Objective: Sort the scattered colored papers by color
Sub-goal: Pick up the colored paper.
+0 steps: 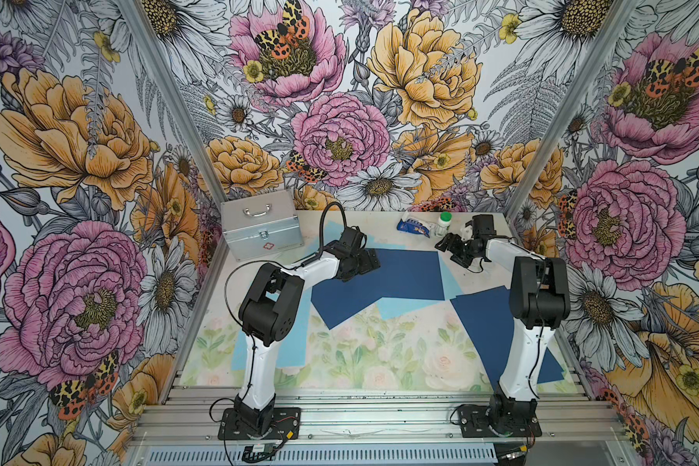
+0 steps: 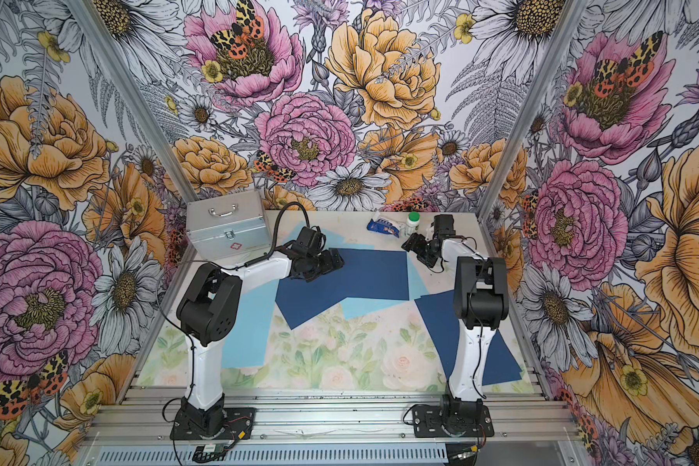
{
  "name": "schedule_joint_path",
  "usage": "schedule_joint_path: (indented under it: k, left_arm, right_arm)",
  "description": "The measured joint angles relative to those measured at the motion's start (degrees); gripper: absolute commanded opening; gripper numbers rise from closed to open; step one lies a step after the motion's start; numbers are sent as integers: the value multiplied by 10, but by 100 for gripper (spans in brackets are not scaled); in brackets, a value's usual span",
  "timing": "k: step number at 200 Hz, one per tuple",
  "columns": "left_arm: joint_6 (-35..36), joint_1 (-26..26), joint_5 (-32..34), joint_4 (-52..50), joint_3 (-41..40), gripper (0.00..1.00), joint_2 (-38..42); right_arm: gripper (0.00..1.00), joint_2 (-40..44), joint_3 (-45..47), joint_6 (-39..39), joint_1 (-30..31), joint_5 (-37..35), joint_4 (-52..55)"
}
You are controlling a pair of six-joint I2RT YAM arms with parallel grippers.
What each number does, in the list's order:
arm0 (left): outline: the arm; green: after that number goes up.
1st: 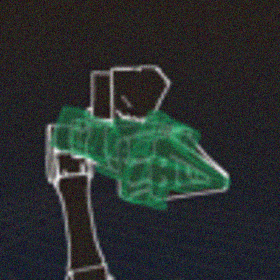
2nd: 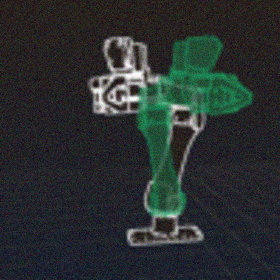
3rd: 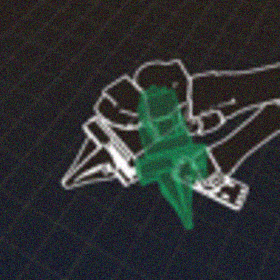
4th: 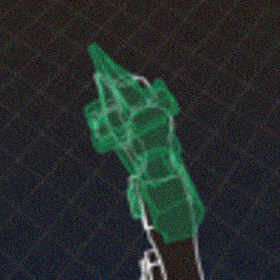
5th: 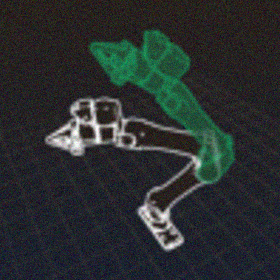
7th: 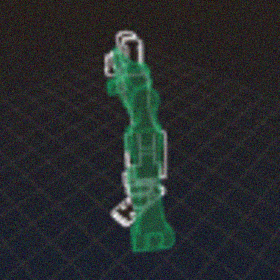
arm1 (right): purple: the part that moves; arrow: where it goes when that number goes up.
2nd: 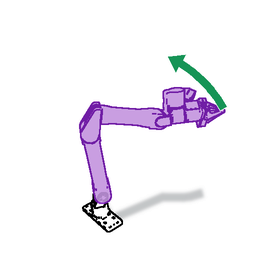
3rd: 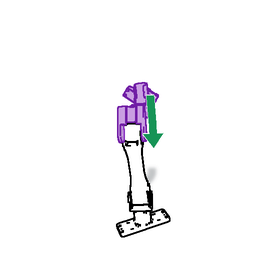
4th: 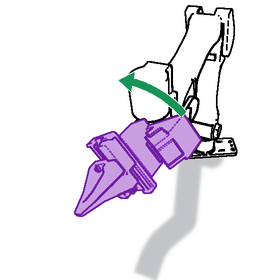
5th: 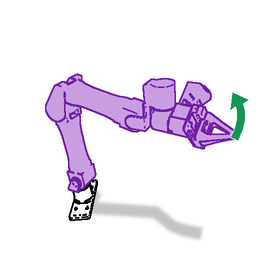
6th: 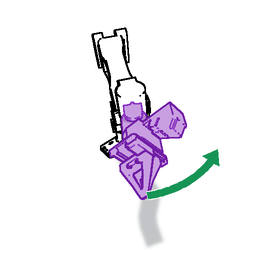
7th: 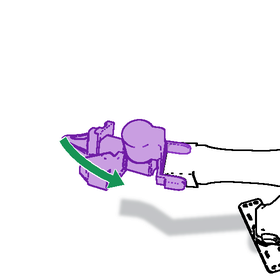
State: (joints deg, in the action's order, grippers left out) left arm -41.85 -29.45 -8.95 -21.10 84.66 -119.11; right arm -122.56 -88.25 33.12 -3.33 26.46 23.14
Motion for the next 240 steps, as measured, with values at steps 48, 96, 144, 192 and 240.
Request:
schedule_joint_path:
  k: [48, 96, 144, 192, 240]
  left_arm:
    - [-18, 19, -24, 0, 5, 99, -17]
    - [-42, 24, -68, 25, 49, 99, -56]
    - [-69, 19, -124, 57, 95, 99, -98]
    - [-91, 14, -179, 110, 101, 99, -119]
    - [-122, 7, -259, 188, 101, 81, -149]
  right_arm:
    - [86, -54, -87, -2, 24, 5, 75]
    - [85, -72, -117, -13, 33, 35, 116]
    - [84, -77, -120, -13, 29, 58, 121]
    - [83, -78, -121, -15, 30, 74, 122]
    - [82, -79, -120, -16, 30, 79, 123]
